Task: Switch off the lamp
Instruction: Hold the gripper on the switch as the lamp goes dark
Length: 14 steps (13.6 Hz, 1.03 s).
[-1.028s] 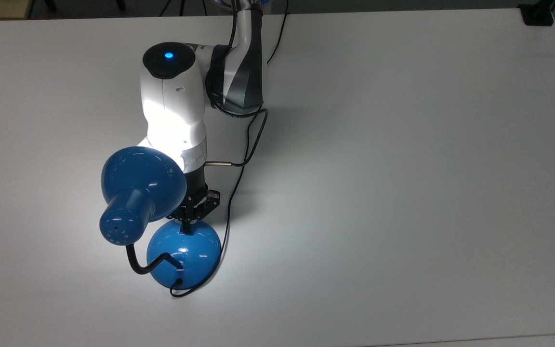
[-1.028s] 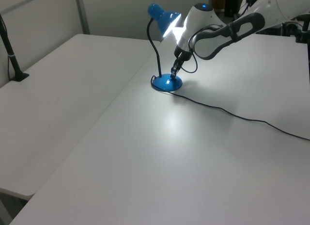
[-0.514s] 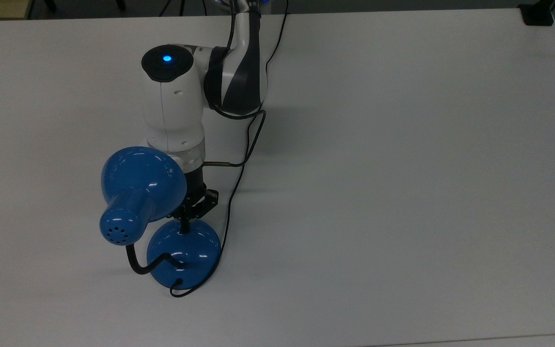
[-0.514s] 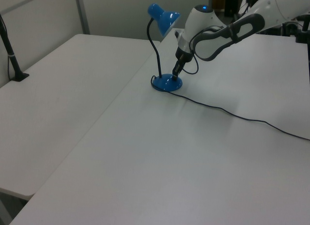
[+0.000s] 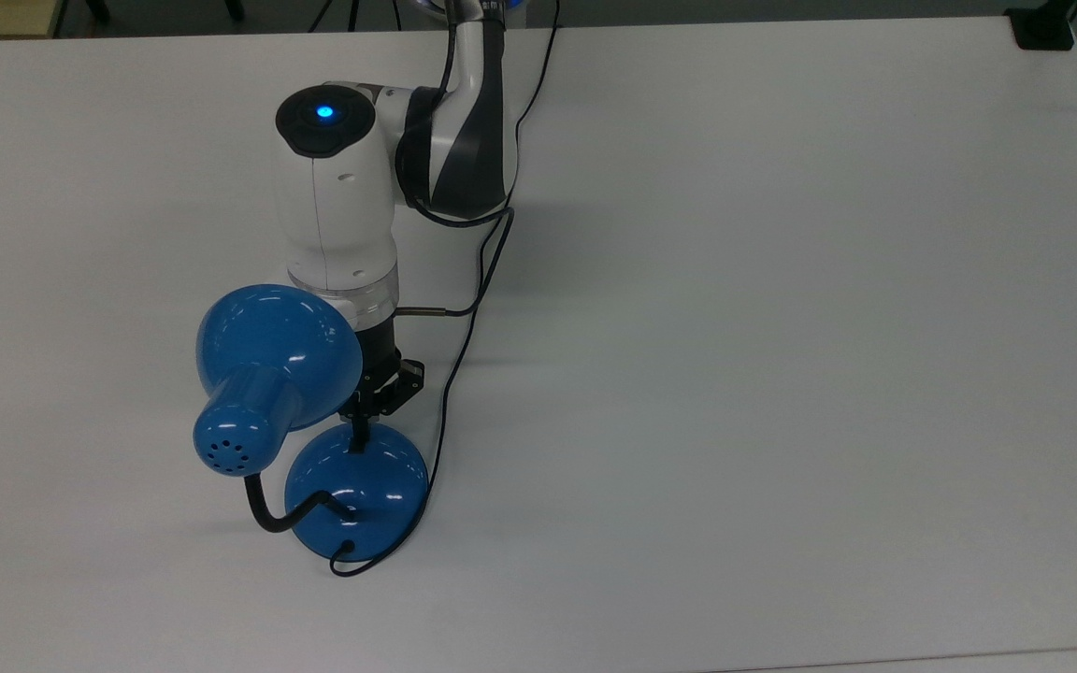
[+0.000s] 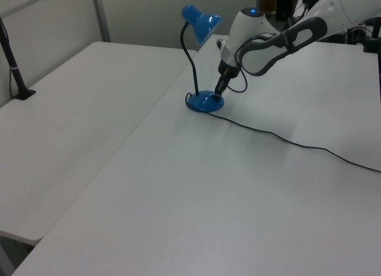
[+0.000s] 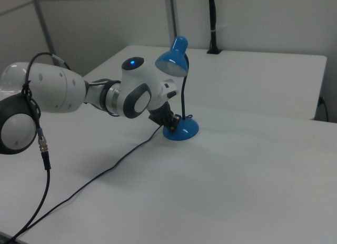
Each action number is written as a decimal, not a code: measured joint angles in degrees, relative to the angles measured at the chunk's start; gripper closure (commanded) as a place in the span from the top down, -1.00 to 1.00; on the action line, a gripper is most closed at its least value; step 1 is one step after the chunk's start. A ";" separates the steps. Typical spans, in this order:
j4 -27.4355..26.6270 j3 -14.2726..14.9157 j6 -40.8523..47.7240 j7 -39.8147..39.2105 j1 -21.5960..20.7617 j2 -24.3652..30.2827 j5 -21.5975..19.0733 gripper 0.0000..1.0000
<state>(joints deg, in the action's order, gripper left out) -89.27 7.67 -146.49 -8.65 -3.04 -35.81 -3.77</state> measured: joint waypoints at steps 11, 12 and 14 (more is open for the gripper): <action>-2.34 0.00 -0.61 -0.68 0.04 0.92 0.00 -1.00; -2.36 0.00 -0.61 -0.71 0.04 0.93 0.00 -1.00; -2.44 0.00 -0.60 -0.71 0.08 1.00 -0.01 -1.00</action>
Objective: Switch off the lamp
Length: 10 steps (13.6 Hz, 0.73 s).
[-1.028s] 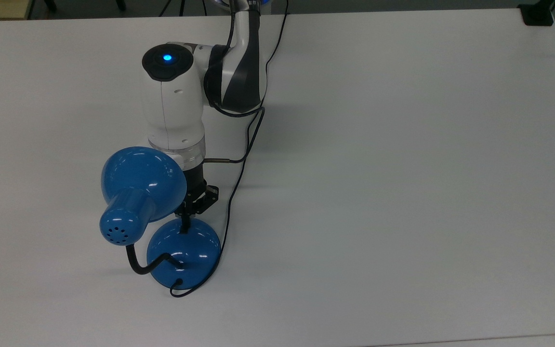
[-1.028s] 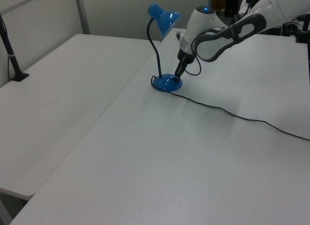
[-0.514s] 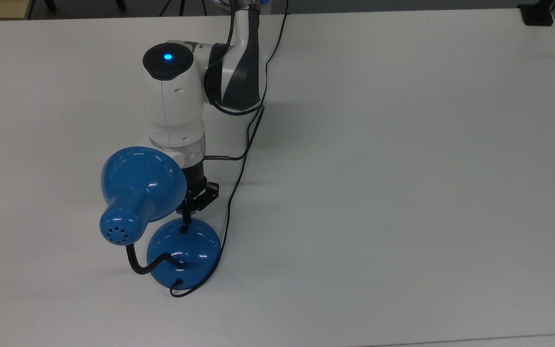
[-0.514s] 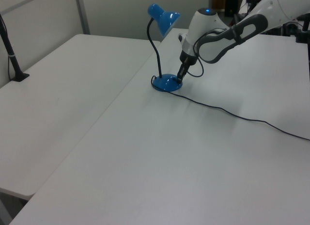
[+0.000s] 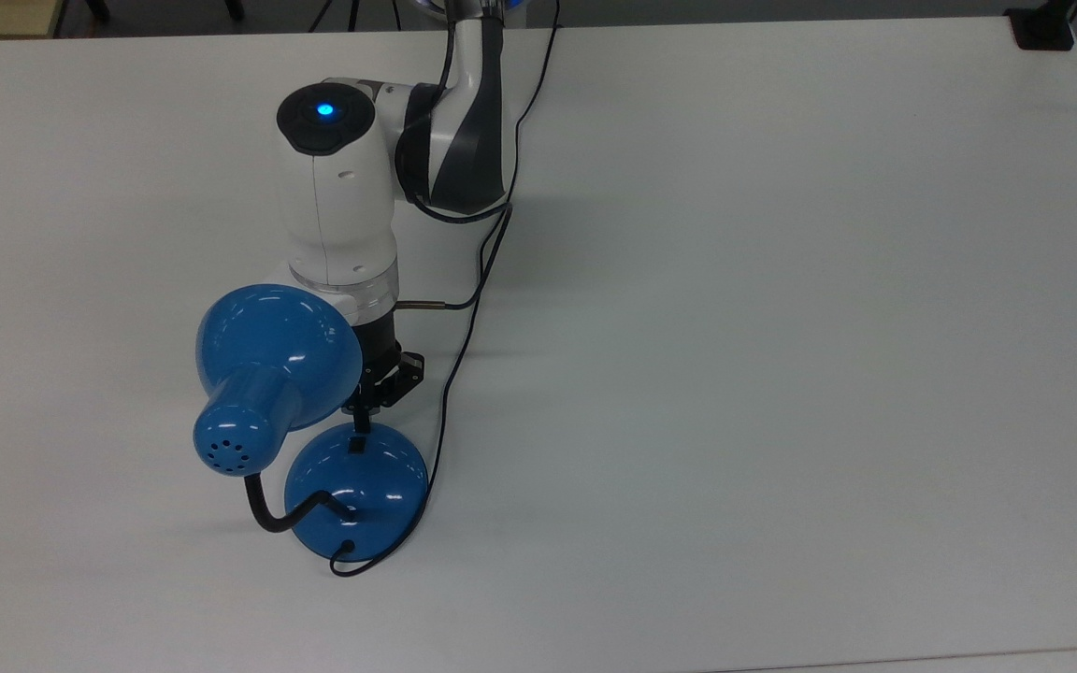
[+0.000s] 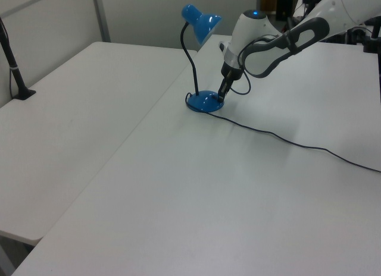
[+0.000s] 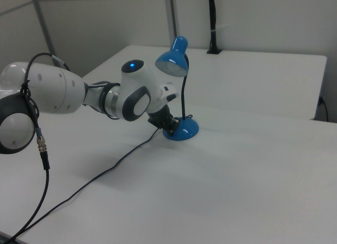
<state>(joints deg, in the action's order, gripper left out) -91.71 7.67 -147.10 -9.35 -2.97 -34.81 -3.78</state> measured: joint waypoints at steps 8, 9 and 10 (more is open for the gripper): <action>-2.18 0.09 28.76 0.02 1.03 13.15 0.00 1.00; -2.26 0.15 32.59 0.02 1.12 15.17 0.11 1.00; -2.39 0.33 37.17 0.02 1.26 17.93 0.62 1.00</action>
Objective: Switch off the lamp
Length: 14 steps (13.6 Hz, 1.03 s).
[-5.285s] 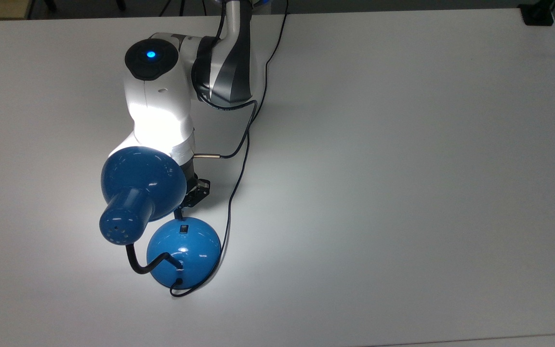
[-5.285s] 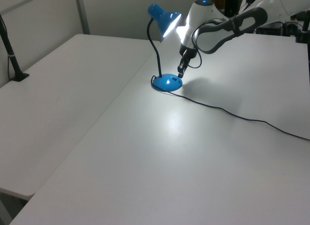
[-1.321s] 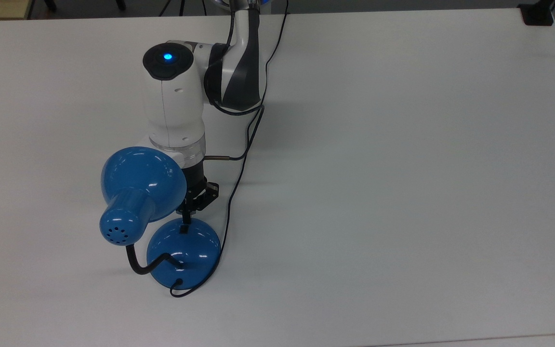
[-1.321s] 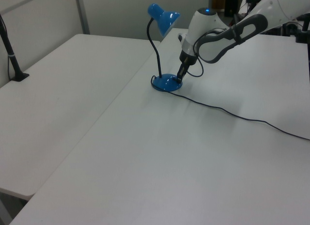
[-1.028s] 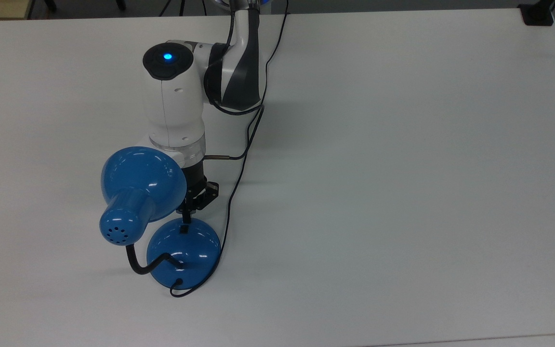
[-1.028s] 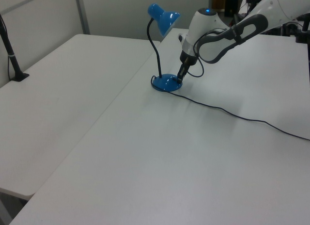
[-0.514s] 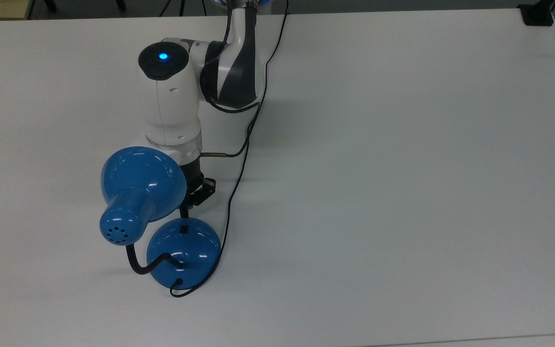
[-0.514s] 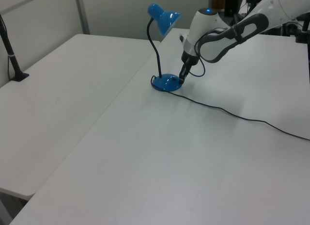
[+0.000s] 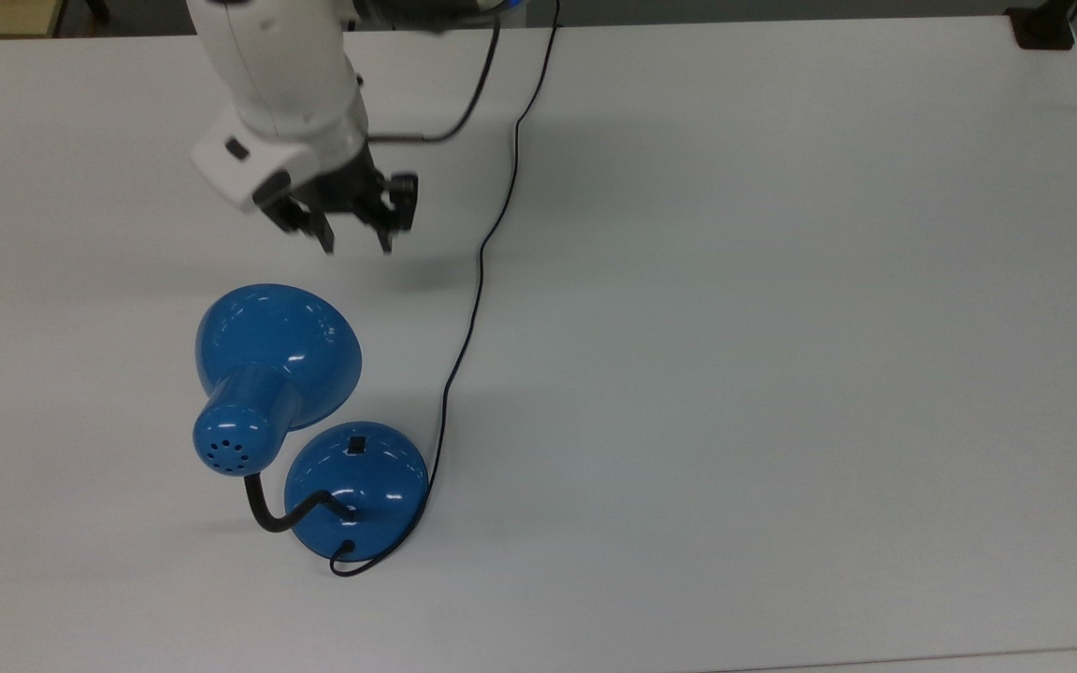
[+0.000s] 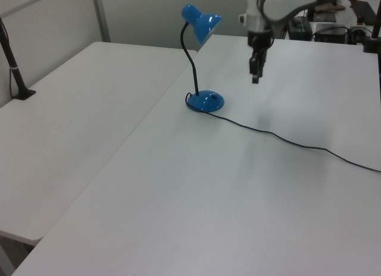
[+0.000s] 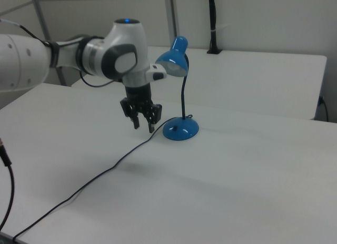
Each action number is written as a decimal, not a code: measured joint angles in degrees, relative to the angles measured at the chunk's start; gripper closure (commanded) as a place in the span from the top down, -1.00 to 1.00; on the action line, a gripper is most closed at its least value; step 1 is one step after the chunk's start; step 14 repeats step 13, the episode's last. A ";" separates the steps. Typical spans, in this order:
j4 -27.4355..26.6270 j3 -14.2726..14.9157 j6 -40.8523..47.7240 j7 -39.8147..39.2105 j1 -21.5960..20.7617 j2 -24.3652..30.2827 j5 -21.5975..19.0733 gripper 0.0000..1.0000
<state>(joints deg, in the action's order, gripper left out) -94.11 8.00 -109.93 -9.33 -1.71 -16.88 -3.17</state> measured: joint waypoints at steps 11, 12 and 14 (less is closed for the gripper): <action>-3.02 0.12 14.75 -0.02 -0.15 14.70 3.55 1.00; -3.12 0.12 14.94 -0.02 -0.15 14.73 3.55 1.00; -3.30 0.12 14.94 -0.02 -0.14 14.68 3.55 1.00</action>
